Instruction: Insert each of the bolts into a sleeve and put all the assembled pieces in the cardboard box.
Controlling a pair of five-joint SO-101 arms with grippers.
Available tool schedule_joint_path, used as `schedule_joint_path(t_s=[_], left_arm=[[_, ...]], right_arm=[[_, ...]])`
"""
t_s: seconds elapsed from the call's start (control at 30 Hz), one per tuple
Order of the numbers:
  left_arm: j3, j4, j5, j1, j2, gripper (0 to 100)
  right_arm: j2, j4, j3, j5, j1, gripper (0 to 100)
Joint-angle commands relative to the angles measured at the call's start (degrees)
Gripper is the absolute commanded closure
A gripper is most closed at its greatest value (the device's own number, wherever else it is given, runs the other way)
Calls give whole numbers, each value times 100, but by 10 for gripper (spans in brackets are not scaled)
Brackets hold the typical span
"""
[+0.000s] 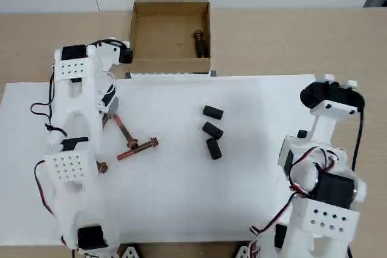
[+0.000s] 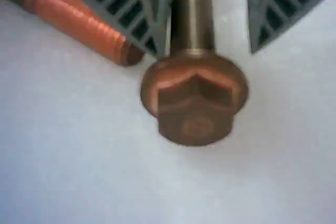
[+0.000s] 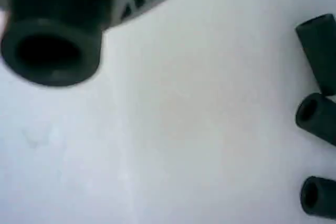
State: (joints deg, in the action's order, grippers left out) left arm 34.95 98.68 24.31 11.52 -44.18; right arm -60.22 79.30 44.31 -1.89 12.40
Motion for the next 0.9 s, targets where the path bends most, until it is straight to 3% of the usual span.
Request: schedule_joint_path(t_s=[0.0, 0.2, 0.43, 0.63, 0.87], left_arm=[[312, -35, 44, -9, -149, 904], [769, 0, 35, -26, -545, 991], [980, 167, 9, -62, -273, 995], [699, 176, -167, -440, 809, 995], [-576, 167, -598, -1275, 2629, 995]], right_arm=[[-40, -101, -18, -53, 31, 995], [-75, -101, -18, -35, 31, 995], [-84, -13, -193, -26, 22, 995], [-84, 347, -949, -26, 22, 995], [-84, 875, -1371, -18, 22, 995]])
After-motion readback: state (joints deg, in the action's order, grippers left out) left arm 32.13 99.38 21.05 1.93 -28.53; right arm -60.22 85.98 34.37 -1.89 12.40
